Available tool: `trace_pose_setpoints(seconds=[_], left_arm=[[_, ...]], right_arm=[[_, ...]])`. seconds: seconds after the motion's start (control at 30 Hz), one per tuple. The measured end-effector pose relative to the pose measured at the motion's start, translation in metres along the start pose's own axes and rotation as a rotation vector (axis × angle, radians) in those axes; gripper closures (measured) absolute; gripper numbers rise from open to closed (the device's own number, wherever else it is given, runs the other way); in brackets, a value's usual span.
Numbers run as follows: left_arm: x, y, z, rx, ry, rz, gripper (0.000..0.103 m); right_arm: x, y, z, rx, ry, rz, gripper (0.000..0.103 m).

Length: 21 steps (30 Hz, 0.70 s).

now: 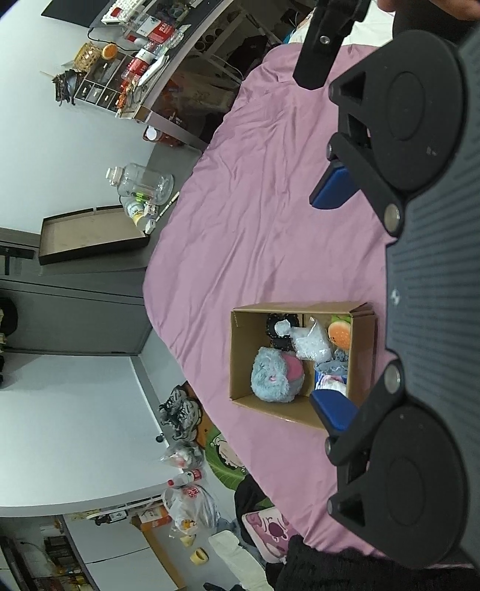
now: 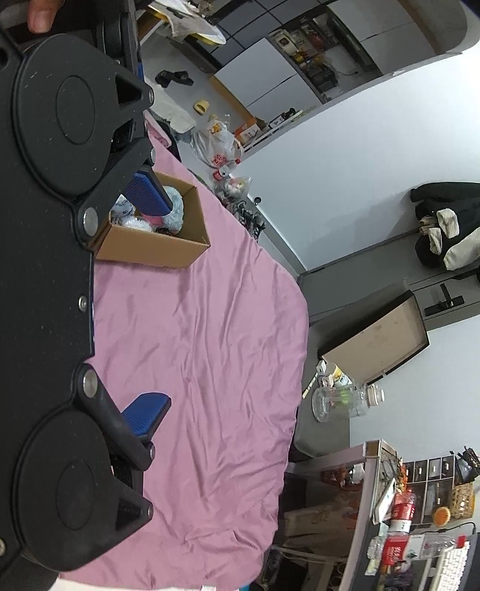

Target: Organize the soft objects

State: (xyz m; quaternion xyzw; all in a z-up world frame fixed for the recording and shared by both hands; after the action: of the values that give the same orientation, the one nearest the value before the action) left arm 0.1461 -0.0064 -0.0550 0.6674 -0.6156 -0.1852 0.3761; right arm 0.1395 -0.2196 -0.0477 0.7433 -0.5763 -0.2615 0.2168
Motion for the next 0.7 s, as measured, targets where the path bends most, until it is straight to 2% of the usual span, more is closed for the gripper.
trace_pose_setpoints(seconds=[0.2,0.4,0.7], left_arm=[[0.003,0.021,0.0,0.035,-0.011,0.01,0.0],[0.005,0.042,-0.001,0.071,-0.018,0.018,0.0],[-0.002,0.066,-0.002,0.12,-0.01,0.037,0.0]], right_arm=[[0.006,0.016,0.0,0.005,-0.006,0.042,0.0],[-0.001,0.026,0.002,-0.001,0.047,0.06,0.0],[-0.013,0.043,-0.002,0.021,0.078,0.045,0.0]])
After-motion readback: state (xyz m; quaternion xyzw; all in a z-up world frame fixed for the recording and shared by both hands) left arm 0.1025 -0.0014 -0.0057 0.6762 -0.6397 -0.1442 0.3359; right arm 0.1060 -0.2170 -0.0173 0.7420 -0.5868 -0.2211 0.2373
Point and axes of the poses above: each gripper's, at about its wrist camera, not at the fingertips, and y roughly against the way its jaws point, x to its right, z to its underside, the point moved 5 cm from there along -y, roughly the way its jaws point, and after that the axes turned 11 degrees about y, right-handed, at the moved point
